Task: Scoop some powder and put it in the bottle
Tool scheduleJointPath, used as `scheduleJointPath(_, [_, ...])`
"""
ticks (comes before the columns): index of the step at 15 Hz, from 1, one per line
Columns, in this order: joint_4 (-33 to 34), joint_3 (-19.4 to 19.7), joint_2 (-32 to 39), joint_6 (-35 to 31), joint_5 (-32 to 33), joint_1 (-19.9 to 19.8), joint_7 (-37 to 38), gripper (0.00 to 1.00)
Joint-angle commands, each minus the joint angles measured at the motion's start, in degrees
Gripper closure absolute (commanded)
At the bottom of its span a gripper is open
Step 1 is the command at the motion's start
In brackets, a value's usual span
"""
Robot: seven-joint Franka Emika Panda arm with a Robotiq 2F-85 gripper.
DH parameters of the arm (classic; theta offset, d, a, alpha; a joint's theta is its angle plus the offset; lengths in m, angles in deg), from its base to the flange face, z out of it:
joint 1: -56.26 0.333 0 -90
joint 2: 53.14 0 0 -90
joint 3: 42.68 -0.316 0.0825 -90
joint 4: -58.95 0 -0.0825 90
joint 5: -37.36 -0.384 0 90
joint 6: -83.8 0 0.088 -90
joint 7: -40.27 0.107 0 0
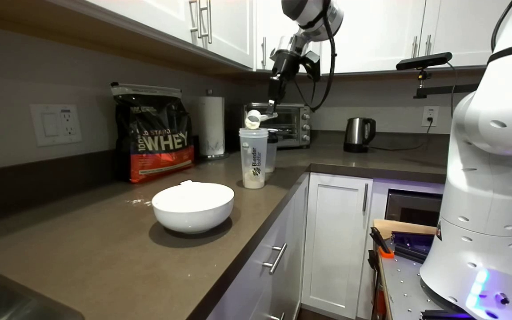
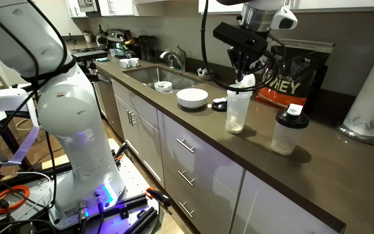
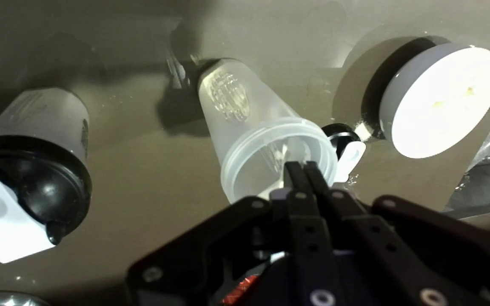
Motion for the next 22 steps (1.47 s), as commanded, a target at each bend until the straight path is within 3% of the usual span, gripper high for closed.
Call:
scheduleJointPath(1, [-2.0,-1.3,-1.2,-4.2,2.9,0.1,2.3,0.98])
scheduleJointPath(11, [-5.2,-3.4,-2.6,-8.6,7.8,0.7,5.1,0.98])
scheduleJointPath(22, [-5.9,-3.4,-5.5,-7.1,8.7,2.2,5.4,0.98])
